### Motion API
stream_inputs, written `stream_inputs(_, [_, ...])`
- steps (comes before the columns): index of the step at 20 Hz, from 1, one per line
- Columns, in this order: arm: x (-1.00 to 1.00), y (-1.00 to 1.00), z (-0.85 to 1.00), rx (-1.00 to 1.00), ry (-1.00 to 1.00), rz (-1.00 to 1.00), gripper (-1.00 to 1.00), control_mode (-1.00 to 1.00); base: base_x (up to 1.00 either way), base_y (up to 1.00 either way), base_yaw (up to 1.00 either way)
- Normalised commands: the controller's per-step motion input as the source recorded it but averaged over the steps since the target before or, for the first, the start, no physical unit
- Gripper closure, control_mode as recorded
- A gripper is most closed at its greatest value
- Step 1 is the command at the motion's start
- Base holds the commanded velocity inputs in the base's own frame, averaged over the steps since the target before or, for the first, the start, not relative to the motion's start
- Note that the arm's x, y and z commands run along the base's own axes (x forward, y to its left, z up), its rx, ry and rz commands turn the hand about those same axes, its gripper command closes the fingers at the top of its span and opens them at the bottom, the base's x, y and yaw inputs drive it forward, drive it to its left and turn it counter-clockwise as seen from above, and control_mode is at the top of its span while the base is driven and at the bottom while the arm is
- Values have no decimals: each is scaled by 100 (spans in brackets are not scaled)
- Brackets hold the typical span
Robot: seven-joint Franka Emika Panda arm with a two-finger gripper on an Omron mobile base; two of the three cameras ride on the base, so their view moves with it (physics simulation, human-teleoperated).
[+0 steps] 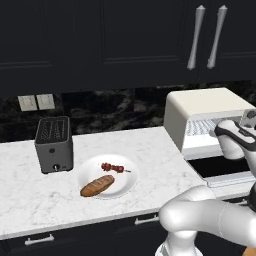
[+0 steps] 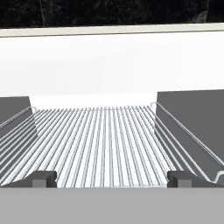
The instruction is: Pick up the kebab skewer and baguette bread, and place them inside the toaster oven. Close the toaster oven door and start by setting the timer.
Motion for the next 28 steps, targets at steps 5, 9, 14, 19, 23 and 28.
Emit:
stream_inputs(5, [22,0,-1,0,-5,0,-100,-100,0,0,0])
stream_inputs(9, [34,0,-7,0,-2,4,-100,-100,0,0,0])
stream_inputs(14, [8,0,-15,0,0,3,-100,-100,0,0,0])
stream_inputs(19, [2,-1,-2,0,0,0,-100,-100,0,0,0])
stream_inputs(23, [2,0,-4,0,0,0,-100,-100,0,0,0])
stream_inputs(28, [2,0,-5,0,4,0,-100,-100,0,0,0])
